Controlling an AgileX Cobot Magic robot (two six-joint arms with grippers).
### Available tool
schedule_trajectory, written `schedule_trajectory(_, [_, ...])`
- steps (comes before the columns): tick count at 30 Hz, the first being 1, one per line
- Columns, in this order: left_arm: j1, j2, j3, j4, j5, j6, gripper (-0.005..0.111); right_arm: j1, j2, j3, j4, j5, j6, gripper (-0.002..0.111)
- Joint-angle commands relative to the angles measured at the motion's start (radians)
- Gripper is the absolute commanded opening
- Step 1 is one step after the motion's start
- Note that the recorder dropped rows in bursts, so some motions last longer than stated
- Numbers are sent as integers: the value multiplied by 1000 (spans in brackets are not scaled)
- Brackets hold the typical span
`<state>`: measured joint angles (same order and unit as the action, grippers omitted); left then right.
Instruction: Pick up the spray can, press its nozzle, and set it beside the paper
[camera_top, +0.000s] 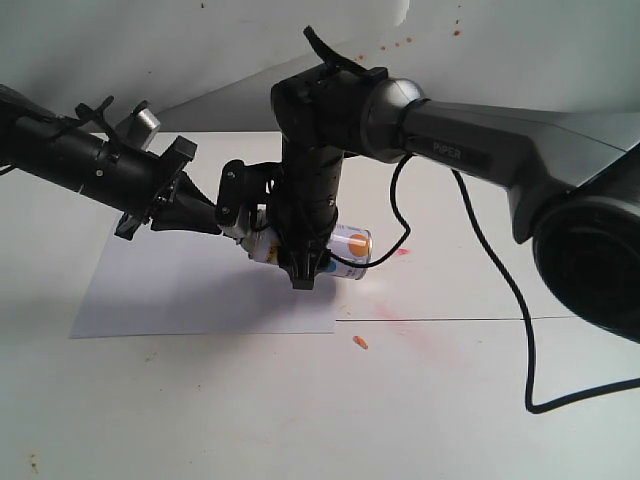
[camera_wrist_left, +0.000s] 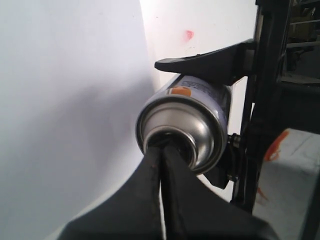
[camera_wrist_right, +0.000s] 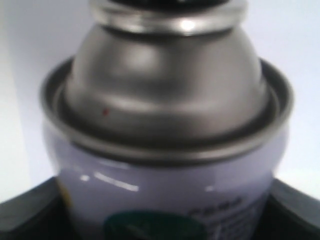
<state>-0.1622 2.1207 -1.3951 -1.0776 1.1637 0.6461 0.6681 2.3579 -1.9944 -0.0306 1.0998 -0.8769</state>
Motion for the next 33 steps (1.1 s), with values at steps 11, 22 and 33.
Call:
schedule_trajectory(11, [-5,-1,-7,3,-8,9,0,-2,-23,-8,16,-22,-9,0])
schedule_trajectory(22, [129,-193,147,-12,-148,139,0,-31,-45,-8,-66,16,119,0])
schedule_trajectory(33, [139,-868,684,-219,-762,413,0,-104,-151,-8,-42,10,334,0])
